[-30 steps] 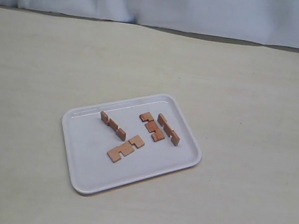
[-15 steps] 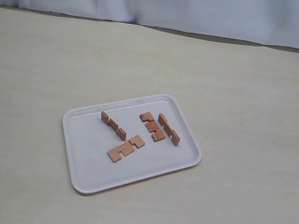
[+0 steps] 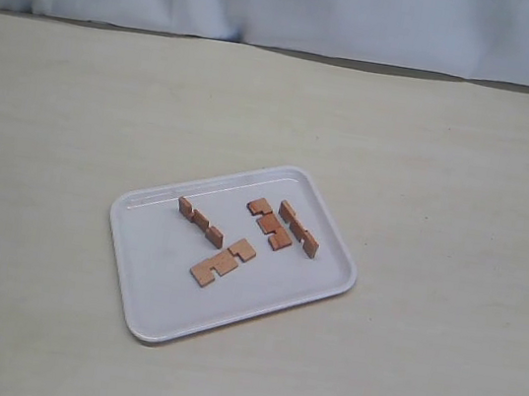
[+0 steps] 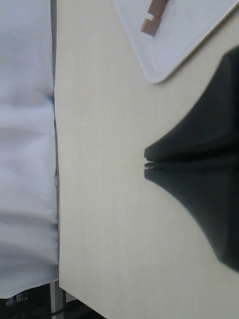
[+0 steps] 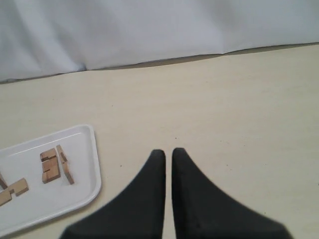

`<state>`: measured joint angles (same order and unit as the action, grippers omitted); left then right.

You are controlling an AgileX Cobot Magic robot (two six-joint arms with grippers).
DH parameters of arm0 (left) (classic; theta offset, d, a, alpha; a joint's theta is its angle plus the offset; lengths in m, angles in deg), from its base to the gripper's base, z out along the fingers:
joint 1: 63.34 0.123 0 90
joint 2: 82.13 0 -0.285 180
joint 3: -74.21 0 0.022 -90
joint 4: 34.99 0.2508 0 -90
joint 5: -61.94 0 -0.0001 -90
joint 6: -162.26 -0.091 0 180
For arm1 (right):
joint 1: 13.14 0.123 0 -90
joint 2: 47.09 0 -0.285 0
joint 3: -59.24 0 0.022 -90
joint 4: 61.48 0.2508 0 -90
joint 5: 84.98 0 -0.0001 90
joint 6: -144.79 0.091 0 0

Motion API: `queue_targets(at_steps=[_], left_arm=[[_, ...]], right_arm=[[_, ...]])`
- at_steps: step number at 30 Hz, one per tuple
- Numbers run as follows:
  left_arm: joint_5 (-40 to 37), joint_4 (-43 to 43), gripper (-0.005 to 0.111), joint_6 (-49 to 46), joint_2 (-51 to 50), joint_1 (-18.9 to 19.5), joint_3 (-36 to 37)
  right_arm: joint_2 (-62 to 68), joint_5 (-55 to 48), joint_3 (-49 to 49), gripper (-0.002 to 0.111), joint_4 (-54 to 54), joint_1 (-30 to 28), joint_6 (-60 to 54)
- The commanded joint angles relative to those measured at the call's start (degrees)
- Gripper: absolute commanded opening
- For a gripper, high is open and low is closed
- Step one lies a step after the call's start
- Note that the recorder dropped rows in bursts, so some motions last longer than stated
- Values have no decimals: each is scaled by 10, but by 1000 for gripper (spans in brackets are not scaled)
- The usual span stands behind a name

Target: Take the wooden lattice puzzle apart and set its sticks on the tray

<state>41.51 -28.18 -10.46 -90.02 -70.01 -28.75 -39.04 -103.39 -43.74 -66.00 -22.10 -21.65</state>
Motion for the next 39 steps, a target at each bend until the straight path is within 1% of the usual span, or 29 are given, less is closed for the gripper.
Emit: queue_targets(at_steps=[1,39], left_arm=[[6,1,0,1,1,0,2],[5,1,0,1,1,0,2]], right_arm=[[-3,-5,2,4,49,-3,-25],[-3,-12,2,4,54,-2,-25]])
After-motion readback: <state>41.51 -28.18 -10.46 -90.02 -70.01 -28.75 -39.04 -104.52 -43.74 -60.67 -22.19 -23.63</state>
